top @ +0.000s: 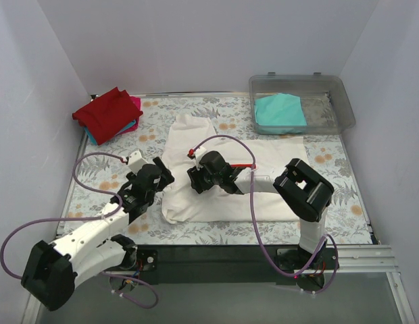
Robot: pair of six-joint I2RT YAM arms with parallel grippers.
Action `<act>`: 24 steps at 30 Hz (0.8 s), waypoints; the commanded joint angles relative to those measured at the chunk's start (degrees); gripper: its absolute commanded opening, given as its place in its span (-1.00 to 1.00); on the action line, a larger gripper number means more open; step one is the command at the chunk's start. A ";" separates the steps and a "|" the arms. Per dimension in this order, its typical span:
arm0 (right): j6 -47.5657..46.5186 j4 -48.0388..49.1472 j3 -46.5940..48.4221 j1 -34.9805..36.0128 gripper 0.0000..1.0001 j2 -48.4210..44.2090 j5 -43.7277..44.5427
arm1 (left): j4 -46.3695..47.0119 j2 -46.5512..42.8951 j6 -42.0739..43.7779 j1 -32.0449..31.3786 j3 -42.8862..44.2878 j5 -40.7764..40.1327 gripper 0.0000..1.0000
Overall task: Fold and stack the t-shirts
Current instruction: Fold the tshirt
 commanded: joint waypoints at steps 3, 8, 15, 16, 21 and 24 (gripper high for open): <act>0.11 -3.91 -0.42 -0.26 0.00 -0.62 -0.05 | 11.57 8.38 4.22 5.47 -2.63 9.07 0.33; 0.46 -4.97 0.45 -0.26 0.00 -0.45 0.30 | 13.60 12.26 3.87 8.02 -4.03 11.53 0.30; 0.28 -6.64 1.77 -0.26 0.00 0.61 0.57 | 19.49 16.47 3.78 12.24 -5.88 16.19 0.08; 0.11 -6.73 1.77 -0.26 0.00 0.52 0.65 | 19.66 16.83 3.69 12.25 -5.97 16.19 0.08; -0.07 -6.99 1.86 -0.26 0.00 0.08 1.01 | 20.45 18.76 3.78 12.51 -6.23 17.16 -0.06; 0.02 -6.99 1.86 -0.26 0.00 -0.10 0.92 | 20.81 20.34 3.95 12.60 -6.06 17.69 -0.23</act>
